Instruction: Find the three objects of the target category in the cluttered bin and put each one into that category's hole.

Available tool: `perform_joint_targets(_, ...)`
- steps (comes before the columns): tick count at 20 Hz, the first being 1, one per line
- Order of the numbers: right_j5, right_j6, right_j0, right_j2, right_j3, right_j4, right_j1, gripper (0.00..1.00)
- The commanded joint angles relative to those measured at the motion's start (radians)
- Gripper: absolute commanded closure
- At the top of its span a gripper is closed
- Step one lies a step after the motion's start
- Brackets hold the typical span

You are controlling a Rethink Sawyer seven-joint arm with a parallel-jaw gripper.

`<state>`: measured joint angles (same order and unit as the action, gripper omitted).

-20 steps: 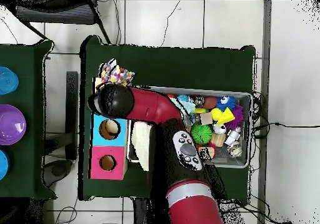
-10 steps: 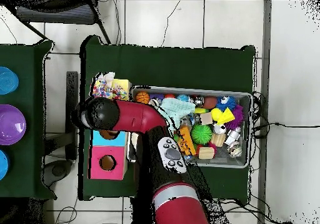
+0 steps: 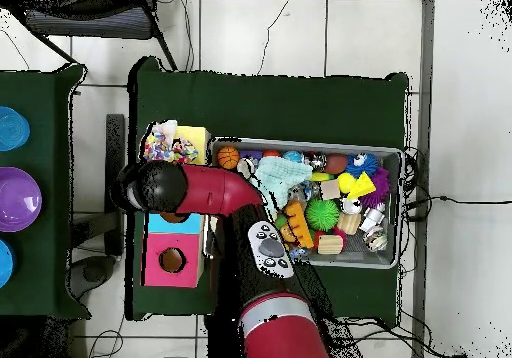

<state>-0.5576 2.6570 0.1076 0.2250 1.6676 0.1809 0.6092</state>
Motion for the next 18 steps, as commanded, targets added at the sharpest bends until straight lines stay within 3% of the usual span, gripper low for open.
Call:
perform_joint_targets(1,-0.011,-0.043,-0.02,-0.035,-0.079,-0.115,-0.029,0.0)
perform_joint_targets(6,-0.027,-0.043,-0.048,-0.083,-0.143,-0.173,-0.03,0.0)
perform_joint_targets(18,-0.155,-0.031,-0.016,-0.07,-0.172,-0.177,0.023,0.0)
